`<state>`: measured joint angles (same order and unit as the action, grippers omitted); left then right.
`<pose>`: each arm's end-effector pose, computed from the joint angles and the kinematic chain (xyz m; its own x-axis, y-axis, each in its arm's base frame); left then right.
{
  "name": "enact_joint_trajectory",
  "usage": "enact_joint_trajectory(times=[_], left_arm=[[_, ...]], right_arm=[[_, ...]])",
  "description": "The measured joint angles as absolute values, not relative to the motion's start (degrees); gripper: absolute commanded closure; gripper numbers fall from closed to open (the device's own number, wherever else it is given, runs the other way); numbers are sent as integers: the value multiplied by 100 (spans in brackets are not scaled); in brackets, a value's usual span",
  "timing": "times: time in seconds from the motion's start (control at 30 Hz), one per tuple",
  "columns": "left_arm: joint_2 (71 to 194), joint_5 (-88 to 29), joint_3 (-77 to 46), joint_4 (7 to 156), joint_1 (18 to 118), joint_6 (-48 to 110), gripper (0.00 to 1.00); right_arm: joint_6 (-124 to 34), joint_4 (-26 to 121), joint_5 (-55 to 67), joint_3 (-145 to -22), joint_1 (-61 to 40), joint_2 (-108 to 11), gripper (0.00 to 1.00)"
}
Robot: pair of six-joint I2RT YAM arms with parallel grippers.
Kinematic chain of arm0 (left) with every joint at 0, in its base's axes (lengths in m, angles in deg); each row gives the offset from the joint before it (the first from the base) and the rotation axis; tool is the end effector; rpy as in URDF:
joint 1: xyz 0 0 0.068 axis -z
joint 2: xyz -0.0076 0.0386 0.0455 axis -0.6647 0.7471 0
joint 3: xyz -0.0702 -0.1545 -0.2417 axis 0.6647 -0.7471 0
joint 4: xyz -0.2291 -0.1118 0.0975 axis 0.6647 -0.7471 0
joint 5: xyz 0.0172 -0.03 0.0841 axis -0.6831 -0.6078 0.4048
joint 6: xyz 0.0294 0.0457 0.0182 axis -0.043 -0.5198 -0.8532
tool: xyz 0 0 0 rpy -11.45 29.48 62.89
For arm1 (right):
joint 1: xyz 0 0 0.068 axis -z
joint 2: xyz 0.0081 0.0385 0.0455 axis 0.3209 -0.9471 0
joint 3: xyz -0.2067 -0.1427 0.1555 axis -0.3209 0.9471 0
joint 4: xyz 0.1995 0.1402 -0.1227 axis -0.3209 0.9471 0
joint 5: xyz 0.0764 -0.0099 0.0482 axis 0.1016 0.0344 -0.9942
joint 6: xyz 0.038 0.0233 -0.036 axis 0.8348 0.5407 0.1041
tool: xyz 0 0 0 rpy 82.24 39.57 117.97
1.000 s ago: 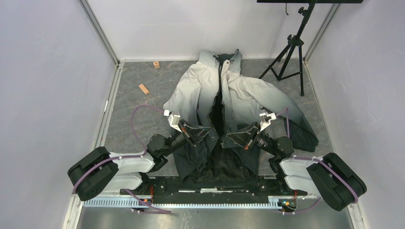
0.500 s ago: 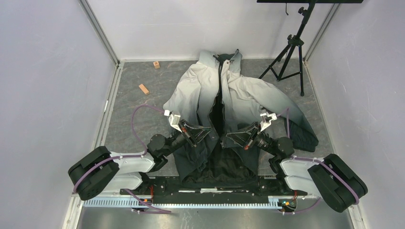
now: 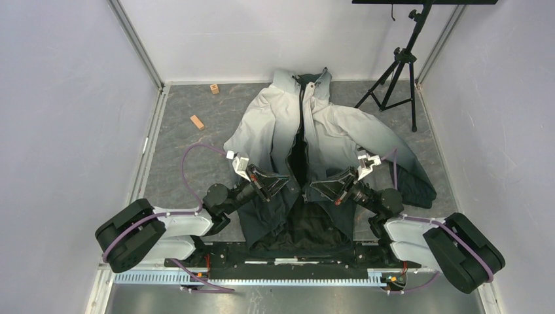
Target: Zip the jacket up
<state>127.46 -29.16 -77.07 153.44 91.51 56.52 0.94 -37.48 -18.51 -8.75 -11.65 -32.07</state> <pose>0.1347 -0.1684 0.2227 -0.3715 -0.4789 -0.7954 0.7764 0.3095 -0.5490 0.1318 0.1025 0.2058 -0.5032 0.4807 -0.7181 -0.7615 0.1463 0.6315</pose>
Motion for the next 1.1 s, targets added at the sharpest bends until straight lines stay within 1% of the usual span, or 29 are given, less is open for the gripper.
enact_joint_trajectory(times=[0.27, 0.7, 1.1], left_arm=[[12831, -2938, -7707, 15416, 9151, 5732, 98], [12969, -3040, -7703, 15464, 9151, 5765, 98], [13109, -3071, -7703, 15645, 9151, 5874, 98]], right_arm=[[159, -3750, -1816, -875, -1165, -3448, 100], [115, -3750, -1761, -875, -1165, -3255, 100], [144, -3752, -1761, -875, -1165, -3474, 100]])
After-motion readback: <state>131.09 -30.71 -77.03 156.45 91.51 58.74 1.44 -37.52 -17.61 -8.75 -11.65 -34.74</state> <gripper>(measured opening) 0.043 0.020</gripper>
